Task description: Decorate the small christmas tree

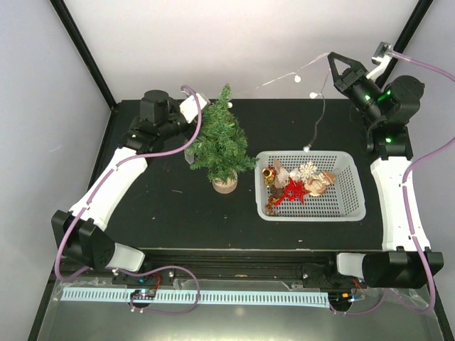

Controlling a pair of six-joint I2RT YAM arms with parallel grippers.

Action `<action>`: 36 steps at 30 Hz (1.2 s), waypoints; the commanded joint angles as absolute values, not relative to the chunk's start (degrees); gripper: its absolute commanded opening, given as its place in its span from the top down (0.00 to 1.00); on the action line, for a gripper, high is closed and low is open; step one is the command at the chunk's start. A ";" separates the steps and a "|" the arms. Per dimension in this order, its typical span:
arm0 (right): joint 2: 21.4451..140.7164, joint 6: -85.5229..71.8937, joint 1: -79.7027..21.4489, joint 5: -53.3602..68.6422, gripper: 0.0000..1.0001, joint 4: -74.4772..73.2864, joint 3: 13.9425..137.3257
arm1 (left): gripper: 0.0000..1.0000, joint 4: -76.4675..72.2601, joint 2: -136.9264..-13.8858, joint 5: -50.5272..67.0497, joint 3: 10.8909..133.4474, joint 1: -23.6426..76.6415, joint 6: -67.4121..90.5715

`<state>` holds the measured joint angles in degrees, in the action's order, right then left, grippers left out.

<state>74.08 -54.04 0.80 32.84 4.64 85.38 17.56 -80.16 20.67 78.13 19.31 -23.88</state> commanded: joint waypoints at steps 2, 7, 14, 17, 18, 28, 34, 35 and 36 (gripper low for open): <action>72.69 -51.59 1.15 30.87 0.99 1.87 81.95 | 0.99 18.02 -82.26 21.05 78.65 19.91 -23.98; 70.80 -51.41 1.16 31.11 0.99 2.10 78.69 | 0.74 17.32 -82.00 19.28 78.19 19.95 -24.27; 67.28 -50.43 1.19 31.76 0.99 0.34 76.22 | 0.41 15.64 -80.31 16.62 77.95 19.95 -24.50; 64.93 -49.49 1.20 31.06 0.99 -0.79 74.92 | 0.38 15.47 -79.85 16.44 78.12 19.94 -24.51; 63.98 -49.19 1.19 30.89 0.99 -1.05 74.36 | 0.37 15.42 -79.77 16.44 78.11 19.95 -24.51; 58.75 -48.32 1.09 30.97 0.99 -5.36 73.71 | 0.30 15.73 -79.66 15.83 78.21 19.95 -23.73; 56.21 -48.05 1.05 31.75 0.99 -7.39 72.16 | 0.14 15.73 -78.48 14.63 78.62 19.90 -23.79; 55.72 -47.77 1.02 31.69 0.99 -7.79 71.63 | 0.11 15.81 -78.38 14.33 78.67 19.87 -23.88; 55.14 -47.40 0.97 31.60 0.99 -8.40 71.22 | 0.07 15.82 -78.13 14.07 78.76 19.86 -24.02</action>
<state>57.47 -48.95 0.80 31.42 -6.39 72.79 16.32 -80.47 15.05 77.82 19.59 -24.01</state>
